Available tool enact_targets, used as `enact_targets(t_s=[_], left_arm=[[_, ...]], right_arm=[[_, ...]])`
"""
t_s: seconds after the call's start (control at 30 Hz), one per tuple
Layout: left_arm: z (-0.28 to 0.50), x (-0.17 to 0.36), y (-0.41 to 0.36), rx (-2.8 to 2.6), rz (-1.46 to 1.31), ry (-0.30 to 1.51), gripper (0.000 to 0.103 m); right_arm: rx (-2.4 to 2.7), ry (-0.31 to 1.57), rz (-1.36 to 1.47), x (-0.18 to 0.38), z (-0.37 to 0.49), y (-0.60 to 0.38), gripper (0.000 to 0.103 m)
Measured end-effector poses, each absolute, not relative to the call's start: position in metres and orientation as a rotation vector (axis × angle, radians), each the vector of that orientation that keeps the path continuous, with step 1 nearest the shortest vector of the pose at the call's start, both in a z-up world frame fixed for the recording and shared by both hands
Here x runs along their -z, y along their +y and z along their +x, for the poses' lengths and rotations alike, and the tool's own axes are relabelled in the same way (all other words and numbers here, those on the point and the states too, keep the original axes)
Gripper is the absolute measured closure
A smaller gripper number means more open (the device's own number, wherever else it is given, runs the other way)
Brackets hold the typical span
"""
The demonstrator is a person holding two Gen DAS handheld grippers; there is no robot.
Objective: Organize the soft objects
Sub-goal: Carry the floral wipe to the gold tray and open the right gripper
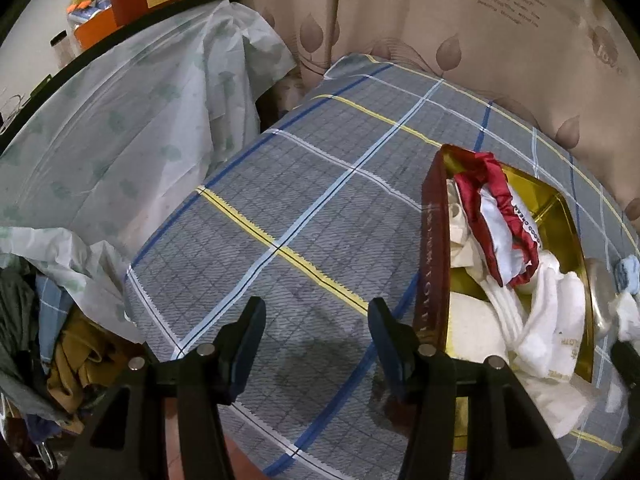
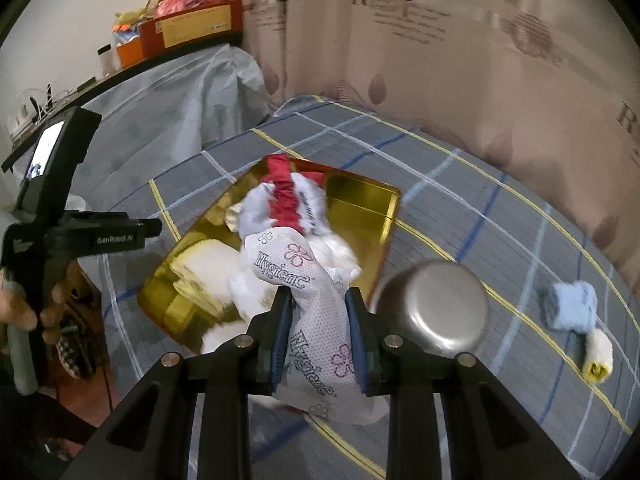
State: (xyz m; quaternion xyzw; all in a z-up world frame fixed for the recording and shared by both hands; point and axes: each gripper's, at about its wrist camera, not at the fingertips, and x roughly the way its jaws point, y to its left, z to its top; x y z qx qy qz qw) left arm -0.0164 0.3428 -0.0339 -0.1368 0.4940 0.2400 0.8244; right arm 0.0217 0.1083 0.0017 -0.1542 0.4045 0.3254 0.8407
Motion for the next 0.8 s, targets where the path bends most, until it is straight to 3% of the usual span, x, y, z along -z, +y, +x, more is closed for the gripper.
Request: enact_targets(t_s=[0.8], left_arm=[[-0.02, 0.035, 0.353, -0.553, -0.305, 1.042, 0.049]], right_arm=[[-0.709, 0.893, -0.436, 0.033, 0.054, 0.199, 0.074]])
